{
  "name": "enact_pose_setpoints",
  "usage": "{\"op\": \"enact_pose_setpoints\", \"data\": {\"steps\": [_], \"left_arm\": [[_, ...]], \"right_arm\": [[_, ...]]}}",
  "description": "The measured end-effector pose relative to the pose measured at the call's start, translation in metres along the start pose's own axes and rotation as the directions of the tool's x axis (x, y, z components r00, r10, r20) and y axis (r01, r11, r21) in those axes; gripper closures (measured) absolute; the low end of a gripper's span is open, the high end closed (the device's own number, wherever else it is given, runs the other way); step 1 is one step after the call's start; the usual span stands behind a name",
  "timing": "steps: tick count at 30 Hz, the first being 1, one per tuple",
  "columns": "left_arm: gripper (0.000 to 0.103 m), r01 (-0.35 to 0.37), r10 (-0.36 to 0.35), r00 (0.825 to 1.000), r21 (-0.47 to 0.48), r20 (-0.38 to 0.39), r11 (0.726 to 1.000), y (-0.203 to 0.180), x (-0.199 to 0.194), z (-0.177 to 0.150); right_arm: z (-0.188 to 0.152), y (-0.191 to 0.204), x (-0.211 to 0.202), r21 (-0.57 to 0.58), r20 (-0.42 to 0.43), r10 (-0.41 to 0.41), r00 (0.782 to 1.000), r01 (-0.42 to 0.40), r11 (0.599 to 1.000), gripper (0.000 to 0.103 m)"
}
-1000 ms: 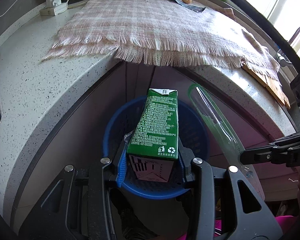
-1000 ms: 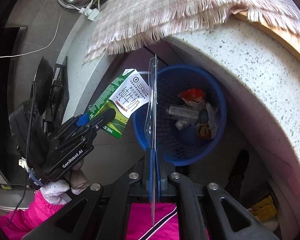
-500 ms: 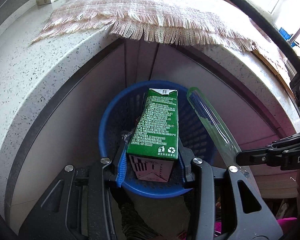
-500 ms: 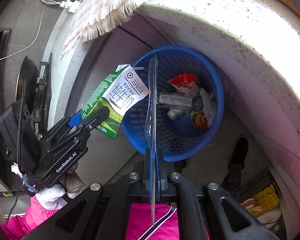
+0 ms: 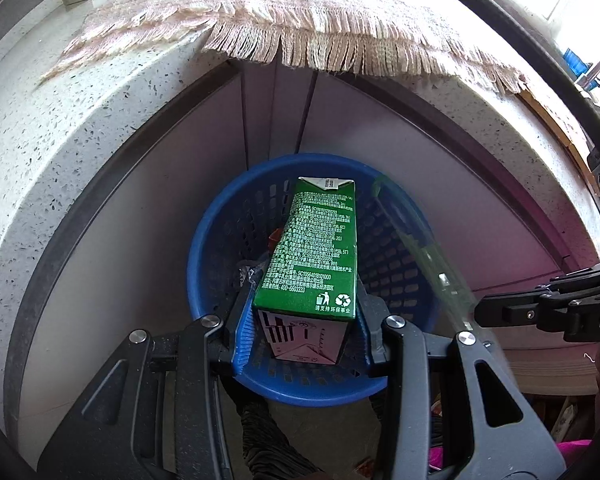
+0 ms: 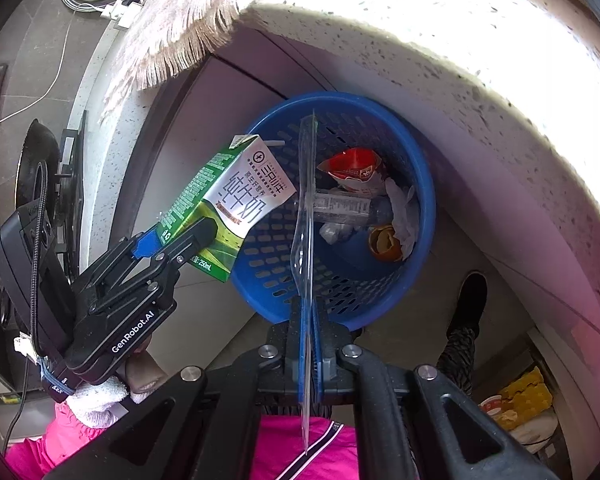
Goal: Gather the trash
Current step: 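Lower the left tool's milk carton while the right tool lowers the toothbrush over the basket, then open both tools to drop the milk carton and toothbrush into the wastebasket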
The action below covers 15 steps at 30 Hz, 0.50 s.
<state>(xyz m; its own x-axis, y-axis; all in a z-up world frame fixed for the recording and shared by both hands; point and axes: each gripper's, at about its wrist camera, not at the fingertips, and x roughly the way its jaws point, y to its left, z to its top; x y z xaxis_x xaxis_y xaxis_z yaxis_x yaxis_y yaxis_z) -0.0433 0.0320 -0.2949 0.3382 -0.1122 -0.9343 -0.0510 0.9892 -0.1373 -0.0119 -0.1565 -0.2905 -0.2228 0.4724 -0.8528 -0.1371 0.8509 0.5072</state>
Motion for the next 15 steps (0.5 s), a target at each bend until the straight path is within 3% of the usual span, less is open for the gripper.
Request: {"op": "enact_pose_setpoints", "data": {"steps": [3, 6, 8, 10, 15], "left_arm": [[0.063, 0.0, 0.0, 1.0, 0.001, -0.004, 1.0, -0.002, 0.003, 0.004], [0.063, -0.002, 0.002, 1.0, 0.006, -0.007, 1.0, -0.005, 0.004, 0.005], [0.063, 0.001, -0.001, 1.0, 0.006, -0.001, 1.0, -0.005, 0.003, 0.006], [0.062, 0.0, 0.0, 1.0, 0.012, -0.006, 1.0, -0.006, 0.003, 0.007], [0.048, 0.0, 0.0, 1.0, 0.014, 0.005, 1.0, -0.008, -0.001, 0.01]], "right_arm": [[0.002, 0.002, 0.0, -0.003, 0.002, -0.007, 1.0, 0.007, 1.0, 0.095], [0.003, 0.002, -0.002, -0.004, 0.012, -0.018, 1.0, 0.018, 1.0, 0.08], [0.004, 0.004, -0.004, -0.014, 0.019, -0.028, 0.999, 0.029, 0.999, 0.079], [0.005, 0.006, -0.006, -0.02, 0.022, -0.034, 0.999, 0.035, 0.999, 0.072], [0.007, 0.011, -0.011, -0.045, 0.034, -0.059, 0.998, 0.06, 0.997, 0.066]]}}
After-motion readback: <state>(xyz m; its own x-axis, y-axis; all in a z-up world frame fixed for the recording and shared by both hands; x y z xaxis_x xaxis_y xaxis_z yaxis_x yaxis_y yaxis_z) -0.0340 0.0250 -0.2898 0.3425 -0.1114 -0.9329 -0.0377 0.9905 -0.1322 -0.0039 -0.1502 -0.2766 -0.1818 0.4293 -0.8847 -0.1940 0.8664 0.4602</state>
